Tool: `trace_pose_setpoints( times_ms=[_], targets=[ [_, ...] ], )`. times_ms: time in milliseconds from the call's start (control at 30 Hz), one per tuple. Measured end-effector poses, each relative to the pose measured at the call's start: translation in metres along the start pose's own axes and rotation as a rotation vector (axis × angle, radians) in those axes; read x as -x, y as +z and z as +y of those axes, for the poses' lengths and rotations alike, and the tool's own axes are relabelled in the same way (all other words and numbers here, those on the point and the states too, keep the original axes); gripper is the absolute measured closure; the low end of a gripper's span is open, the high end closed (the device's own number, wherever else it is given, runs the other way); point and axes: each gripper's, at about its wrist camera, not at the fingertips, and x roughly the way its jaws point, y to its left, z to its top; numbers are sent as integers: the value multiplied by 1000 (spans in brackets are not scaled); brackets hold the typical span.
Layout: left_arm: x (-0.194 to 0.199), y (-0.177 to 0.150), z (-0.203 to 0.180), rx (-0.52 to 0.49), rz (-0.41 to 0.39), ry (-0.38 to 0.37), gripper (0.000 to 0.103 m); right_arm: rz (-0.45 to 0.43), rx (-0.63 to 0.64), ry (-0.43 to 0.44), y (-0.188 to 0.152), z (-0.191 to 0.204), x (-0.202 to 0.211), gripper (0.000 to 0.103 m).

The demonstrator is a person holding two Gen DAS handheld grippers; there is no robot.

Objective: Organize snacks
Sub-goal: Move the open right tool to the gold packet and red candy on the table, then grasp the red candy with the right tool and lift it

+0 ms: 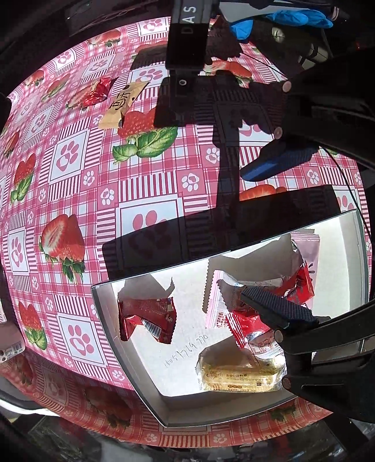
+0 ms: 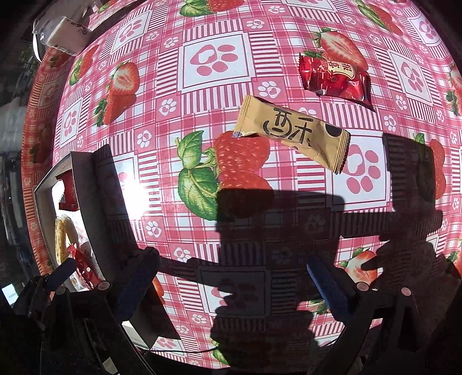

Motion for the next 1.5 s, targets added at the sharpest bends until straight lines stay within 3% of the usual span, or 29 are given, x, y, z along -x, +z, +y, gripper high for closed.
trace_pose_setpoints(
  times_ms=[533,800,1000,1333,1400,1500],
  targets=[
    [-9,38,-90,26,56,-61,24,-129,-284,-21,90,-143,36,1],
    [-13,38,-90,33,91,-42,24,-240,-377,-55,146,-180,54,1],
    [-20,29,-85,57,119,-21,24,-192,-350,-83,184,-180,37,1],
    [-28,49,-86,78,126,-30,24,-75,-9,-152,137,-112,6,1],
    [-30,52,-89,79,126,-27,24,-66,5,-134,132,-114,7,1],
    [-29,54,-88,84,119,-32,24,-85,-75,-82,128,-138,20,1]
  ],
)
